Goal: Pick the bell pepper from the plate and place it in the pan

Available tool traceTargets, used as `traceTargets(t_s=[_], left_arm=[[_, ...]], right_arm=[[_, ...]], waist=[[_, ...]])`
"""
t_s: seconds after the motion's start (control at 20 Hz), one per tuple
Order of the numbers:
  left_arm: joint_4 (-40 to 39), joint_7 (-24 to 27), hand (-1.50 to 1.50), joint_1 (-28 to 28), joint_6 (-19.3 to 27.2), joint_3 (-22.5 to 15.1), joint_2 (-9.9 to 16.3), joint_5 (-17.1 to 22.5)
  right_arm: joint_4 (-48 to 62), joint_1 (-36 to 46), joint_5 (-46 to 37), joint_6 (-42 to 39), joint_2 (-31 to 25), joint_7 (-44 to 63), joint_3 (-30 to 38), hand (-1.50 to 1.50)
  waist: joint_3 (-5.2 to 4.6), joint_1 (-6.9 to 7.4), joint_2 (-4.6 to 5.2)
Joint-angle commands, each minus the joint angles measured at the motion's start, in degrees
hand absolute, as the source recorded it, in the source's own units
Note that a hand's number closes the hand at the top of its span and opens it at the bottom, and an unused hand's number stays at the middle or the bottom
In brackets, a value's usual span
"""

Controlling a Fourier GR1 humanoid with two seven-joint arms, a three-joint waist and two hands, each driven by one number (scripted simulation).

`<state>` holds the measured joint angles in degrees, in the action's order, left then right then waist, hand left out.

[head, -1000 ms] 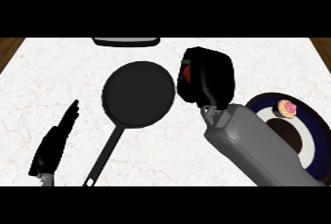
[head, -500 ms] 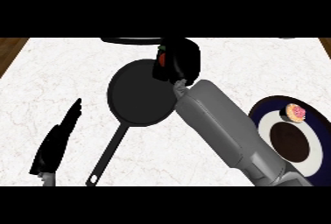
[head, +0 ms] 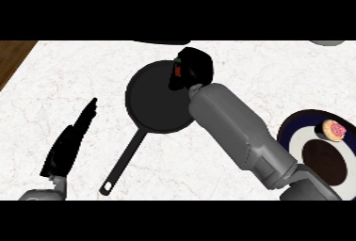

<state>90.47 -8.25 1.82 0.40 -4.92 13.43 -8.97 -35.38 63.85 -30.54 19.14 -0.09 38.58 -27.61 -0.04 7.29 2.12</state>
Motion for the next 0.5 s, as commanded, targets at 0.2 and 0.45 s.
traceTargets(t_s=[0.2,0.45], left_arm=[[-1.8,-0.6,0.0,3.7,-0.4,-1.4,-0.9,-1.0],[-0.6,0.3,0.0,1.3,-0.1,-1.2,-0.3,-1.5]], right_arm=[[2.6,-2.7,18.4,4.5,0.1,-4.0,7.1,-1.5],[1.3,-2.6,22.5,14.9,0.1,-14.2,8.6,-1.5]], waist=[[0.15,2.42,0.94],[0.18,2.25,0.32]])
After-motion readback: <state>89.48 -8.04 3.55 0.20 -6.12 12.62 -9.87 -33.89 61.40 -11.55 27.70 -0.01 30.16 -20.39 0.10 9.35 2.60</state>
